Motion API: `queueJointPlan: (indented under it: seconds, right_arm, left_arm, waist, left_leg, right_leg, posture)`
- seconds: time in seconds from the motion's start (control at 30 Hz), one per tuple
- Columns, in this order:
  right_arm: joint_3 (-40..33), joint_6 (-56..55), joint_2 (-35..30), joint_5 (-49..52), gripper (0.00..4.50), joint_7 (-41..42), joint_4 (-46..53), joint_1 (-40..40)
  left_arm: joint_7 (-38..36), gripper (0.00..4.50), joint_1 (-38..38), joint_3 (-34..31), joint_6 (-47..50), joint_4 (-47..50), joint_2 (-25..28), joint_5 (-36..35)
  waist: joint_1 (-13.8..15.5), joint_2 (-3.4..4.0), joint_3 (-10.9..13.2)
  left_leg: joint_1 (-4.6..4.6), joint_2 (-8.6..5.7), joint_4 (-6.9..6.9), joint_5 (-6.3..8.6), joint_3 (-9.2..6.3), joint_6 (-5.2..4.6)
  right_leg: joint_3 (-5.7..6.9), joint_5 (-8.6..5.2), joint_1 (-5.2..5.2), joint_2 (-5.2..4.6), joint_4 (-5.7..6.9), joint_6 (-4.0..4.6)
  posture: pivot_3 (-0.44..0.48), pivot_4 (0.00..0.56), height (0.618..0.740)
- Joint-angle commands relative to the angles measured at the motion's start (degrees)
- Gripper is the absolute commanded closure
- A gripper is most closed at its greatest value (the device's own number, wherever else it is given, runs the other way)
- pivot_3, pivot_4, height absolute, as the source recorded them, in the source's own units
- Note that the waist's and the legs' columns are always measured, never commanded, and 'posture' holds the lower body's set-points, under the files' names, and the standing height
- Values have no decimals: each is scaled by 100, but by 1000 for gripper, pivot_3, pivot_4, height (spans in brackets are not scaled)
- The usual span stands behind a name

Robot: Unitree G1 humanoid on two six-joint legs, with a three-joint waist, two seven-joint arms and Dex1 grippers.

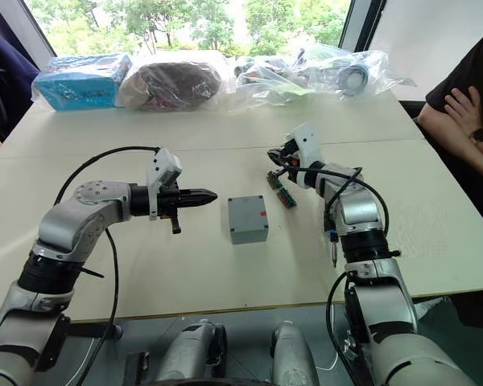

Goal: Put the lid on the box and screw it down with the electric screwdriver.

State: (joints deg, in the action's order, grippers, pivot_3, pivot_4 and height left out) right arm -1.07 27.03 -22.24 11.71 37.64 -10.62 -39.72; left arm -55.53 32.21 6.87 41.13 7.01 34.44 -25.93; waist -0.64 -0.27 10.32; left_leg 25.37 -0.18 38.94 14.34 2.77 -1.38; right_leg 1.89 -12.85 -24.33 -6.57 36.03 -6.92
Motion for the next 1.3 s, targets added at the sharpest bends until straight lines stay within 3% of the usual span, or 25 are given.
queueJointPlan:
  seconds: [0.03, 0.27, 1.3]
  right_arm:
    - [-168, 757, -280, 606, 4468, 154, 1893, 670]
    - [-98, 1586, -433, 1165, 4468, -20, 3685, 1807]
    - [467, 1121, -375, 700, 4468, -371, 2848, 1995]
  left_arm:
    - [-497, 4500, 13, -164, 214, 616, 496, -340]
    - [-686, 4500, 34, -103, 304, 849, 766, -472]
    - [-370, 4500, 104, -12, 155, 642, 465, -319]
  waist:
    - [-4, 0, 0]
    - [17, 0, 0]
    - [12, -1, -1]
  left_leg:
    - [0, 2, 0, 0, -1, 0]
    - [-3, 6, -3, 1, -4, 0]
    - [-2, 1, -1, 1, -2, 0]
  right_leg:
    - [0, 0, 0, 0, -1, 0]
    - [1, -1, 1, -2, 0, 1]
    - [1, -1, 1, -1, -1, 1]
  posture:
    - [0, 150, 740]
    - [0, 150, 740]
    - [0, 150, 740]
